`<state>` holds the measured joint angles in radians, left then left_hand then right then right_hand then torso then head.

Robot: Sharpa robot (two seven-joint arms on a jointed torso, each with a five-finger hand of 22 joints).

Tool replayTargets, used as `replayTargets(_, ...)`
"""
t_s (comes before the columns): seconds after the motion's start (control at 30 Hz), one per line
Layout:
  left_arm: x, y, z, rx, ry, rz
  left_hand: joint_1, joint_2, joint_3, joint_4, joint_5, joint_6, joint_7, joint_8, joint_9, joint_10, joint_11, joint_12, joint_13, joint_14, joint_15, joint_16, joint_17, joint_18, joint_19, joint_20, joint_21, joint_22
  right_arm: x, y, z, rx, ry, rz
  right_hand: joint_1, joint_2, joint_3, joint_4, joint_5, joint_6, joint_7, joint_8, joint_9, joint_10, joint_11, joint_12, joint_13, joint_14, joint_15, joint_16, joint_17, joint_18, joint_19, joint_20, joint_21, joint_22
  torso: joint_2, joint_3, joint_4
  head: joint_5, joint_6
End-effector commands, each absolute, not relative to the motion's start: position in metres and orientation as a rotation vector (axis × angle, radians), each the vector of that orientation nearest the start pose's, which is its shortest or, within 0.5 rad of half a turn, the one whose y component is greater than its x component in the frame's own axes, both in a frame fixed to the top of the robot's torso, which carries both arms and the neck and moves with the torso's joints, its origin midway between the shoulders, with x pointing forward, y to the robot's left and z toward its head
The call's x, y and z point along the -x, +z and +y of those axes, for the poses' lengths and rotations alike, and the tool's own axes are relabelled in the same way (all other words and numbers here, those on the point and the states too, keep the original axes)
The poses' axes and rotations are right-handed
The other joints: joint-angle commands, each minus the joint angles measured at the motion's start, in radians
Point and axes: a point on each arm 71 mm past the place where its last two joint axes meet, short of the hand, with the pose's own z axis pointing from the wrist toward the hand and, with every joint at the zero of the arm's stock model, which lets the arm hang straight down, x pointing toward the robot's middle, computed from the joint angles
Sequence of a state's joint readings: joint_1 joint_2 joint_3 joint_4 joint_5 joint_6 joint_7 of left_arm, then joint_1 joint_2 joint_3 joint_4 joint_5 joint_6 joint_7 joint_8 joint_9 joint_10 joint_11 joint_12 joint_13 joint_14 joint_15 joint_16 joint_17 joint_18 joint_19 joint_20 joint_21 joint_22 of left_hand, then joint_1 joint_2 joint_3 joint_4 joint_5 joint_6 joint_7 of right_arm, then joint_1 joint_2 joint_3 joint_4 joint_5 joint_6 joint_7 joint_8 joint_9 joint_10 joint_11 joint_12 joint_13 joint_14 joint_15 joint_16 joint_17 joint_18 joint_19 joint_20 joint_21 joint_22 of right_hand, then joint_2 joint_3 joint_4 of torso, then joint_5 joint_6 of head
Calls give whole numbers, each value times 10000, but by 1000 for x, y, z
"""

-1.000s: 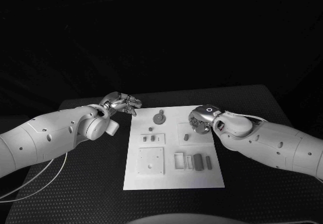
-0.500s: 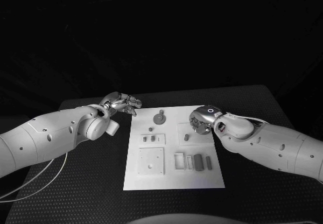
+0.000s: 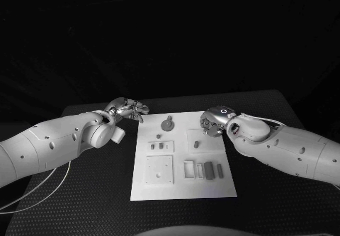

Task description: Assemble the parts on the task board

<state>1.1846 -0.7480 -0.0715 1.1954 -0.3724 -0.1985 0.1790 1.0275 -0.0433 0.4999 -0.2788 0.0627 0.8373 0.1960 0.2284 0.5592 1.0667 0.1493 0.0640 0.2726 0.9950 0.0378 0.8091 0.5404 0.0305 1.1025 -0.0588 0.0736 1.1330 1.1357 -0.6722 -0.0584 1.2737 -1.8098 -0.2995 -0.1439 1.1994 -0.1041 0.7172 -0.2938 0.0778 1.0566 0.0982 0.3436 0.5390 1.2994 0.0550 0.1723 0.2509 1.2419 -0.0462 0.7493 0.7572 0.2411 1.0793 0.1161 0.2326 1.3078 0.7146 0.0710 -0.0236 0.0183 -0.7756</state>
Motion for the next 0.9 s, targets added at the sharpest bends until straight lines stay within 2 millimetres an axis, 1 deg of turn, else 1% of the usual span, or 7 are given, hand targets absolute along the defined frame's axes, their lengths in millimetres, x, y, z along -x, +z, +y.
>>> replayTargets(0.03,-533,-226,253,8753,-11662,17061,-5,-72,-20,-17,-14,-65,1,-29,-4,-47,-6,25,-13,29,29,-53,11,202,51,-5,-39,-10,-510,-235,-181,4098,4012,16727,62,-45,-29,21,21,58,5,35,0,54,-2,23,3,20,-39,32,8,207,92,12,40,233,0,7,-5,7,-5)
replayTargets(0.27,-533,-226,253,8757,-11664,17081,-7,-73,-22,-15,-14,-70,3,-30,-4,-50,-5,26,-15,31,30,-55,15,203,53,-4,-39,-11,-507,-225,-181,3887,4336,16699,48,-36,-29,23,21,54,7,31,3,51,0,18,5,18,-38,30,6,207,91,14,39,230,-1,9,-8,22,-11)
replayTargets(0.43,-533,-226,253,8753,-11672,17083,-8,-75,-24,-12,-14,-74,5,-31,-4,-53,-4,26,-17,31,31,-57,18,203,53,-3,-40,-11,-501,-219,-172,3773,4910,16634,38,-31,-30,23,22,49,9,27,5,49,1,13,6,17,-37,29,4,207,89,14,38,229,0,7,-17,85,-1)
replayTargets(0.63,-533,-226,251,8734,-11707,17092,-8,-75,-23,-12,-14,-76,6,-31,-4,-55,-3,26,-18,32,31,-58,20,204,54,-2,-40,-12,-487,-213,-146,3874,6005,16533,25,-18,-29,23,23,41,13,21,8,43,3,5,8,12,-35,25,-1,207,86,16,36,226,-3,8,2,308,-47)
replayTargets(0.67,-533,-226,250,8731,-11714,17094,-7,-74,-23,-11,-13,-76,6,-30,-4,-55,-3,26,-19,32,32,-59,21,204,54,-2,-40,-12,-484,-212,-139,3932,6275,16508,19,-10,-27,23,23,36,15,18,10,37,6,0,8,9,-34,23,-3,207,84,16,34,224,-6,8,14,390,-68)
replayTargets(0.8,-533,-226,249,8725,-11730,17108,-8,-73,-24,-9,-13,-78,7,-30,-4,-57,-2,26,-21,32,32,-61,24,205,54,-2,-40,-13,-476,-209,-124,4115,6771,16477,10,2,-25,21,24,27,19,11,14,30,9,-9,10,5,-31,19,-7,207,80,17,32,222,-7,-10,23,509,-94)
replayTargets(0.9,-533,-226,250,8731,-11720,17104,-8,-73,-24,-8,-14,-78,7,-29,-3,-58,-2,27,-21,33,33,-62,26,206,55,-1,-40,-13,-471,-208,-112,4275,7124,16458,4,11,-23,21,24,21,21,7,16,25,11,-15,11,0,-29,16,-10,207,76,17,29,221,1,-21,7,602,-105)
